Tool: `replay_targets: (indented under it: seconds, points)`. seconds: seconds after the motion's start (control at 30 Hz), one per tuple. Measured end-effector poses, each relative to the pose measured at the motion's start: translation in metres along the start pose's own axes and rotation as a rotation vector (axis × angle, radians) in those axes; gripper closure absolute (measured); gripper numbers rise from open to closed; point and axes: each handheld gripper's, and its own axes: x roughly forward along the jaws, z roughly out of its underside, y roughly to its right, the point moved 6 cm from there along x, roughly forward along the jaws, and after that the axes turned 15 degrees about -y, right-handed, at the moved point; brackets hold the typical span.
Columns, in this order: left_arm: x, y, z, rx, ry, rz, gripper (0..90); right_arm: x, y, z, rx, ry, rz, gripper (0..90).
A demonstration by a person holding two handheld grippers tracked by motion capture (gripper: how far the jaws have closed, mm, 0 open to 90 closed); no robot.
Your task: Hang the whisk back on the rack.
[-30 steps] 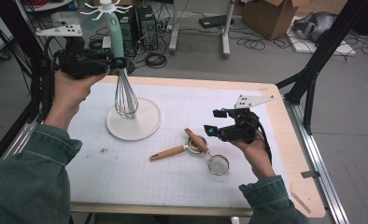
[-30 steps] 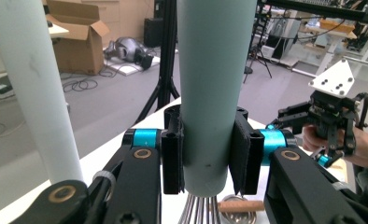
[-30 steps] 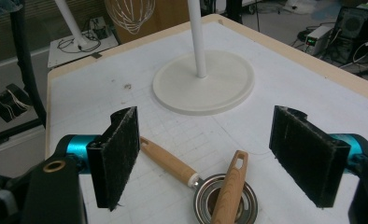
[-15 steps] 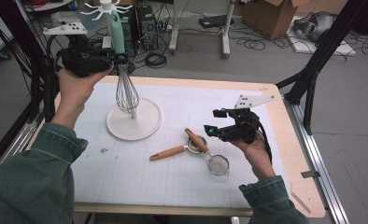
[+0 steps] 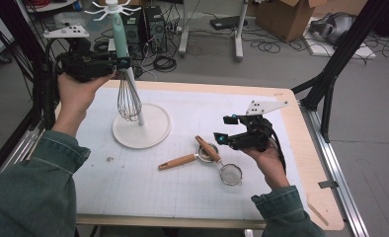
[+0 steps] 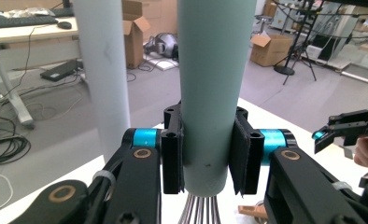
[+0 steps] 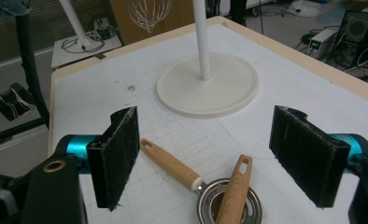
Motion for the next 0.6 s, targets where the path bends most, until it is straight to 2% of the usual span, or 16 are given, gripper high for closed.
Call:
replay_targets:
  seconds: [0.23, 0.33, 0.6]
  points:
    - [-0.005, -0.003, 0.005, -0.014, 0.019, 0.013, 68.7, -0.001, 0.001, 0.0, -0.004, 0.006, 0.004, 23.8]
    - [-0.007, -0.003, 0.007, -0.006, 0.014, 0.022, 67.9, -0.003, 0.002, 0.001, 0.005, 0.007, 0.006, 23.8]
    - [-0.019, -0.006, 0.011, 0.016, -0.004, 0.01, 58.4, -0.003, 0.003, 0.001, 0.005, 0.008, 0.005, 23.7]
